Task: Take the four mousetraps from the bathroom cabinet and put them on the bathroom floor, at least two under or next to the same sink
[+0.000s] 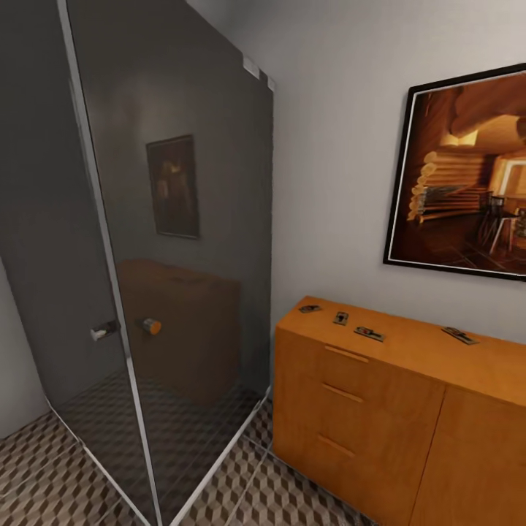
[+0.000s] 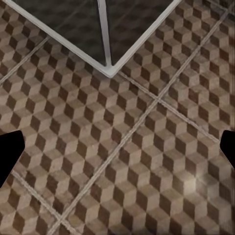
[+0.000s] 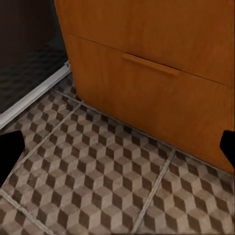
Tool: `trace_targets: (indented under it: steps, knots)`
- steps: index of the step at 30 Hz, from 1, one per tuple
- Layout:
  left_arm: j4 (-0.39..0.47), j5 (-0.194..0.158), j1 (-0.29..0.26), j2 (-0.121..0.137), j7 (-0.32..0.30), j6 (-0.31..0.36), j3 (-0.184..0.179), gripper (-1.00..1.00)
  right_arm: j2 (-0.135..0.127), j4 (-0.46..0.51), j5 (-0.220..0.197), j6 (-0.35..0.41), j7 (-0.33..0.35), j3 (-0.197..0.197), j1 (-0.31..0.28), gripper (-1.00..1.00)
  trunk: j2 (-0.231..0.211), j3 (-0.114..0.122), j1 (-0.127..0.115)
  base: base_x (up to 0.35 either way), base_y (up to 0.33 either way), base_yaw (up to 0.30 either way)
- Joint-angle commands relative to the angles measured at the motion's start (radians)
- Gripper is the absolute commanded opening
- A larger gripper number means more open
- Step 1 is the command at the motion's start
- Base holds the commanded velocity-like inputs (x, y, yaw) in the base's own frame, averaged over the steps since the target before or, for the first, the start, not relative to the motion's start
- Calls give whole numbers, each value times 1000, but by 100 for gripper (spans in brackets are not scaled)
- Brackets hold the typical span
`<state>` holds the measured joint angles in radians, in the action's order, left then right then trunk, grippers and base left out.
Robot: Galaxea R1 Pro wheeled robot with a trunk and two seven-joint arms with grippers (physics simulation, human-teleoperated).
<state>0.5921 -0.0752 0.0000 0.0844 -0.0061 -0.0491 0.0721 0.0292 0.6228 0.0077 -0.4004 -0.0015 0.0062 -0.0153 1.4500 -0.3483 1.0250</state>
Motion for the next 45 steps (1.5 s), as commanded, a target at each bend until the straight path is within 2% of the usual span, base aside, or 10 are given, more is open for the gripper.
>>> trace_targets:
  steps: [1,45]
  knots:
    - [0,0,0,0,0,0,0,100,0,0,0,0,0,0,0,100,0,0,0,0,0,-289]
    - [0,0,0,0,0,0,0,100,0,0,0,0,0,1,0,100,0,0,0,0,0,-289]
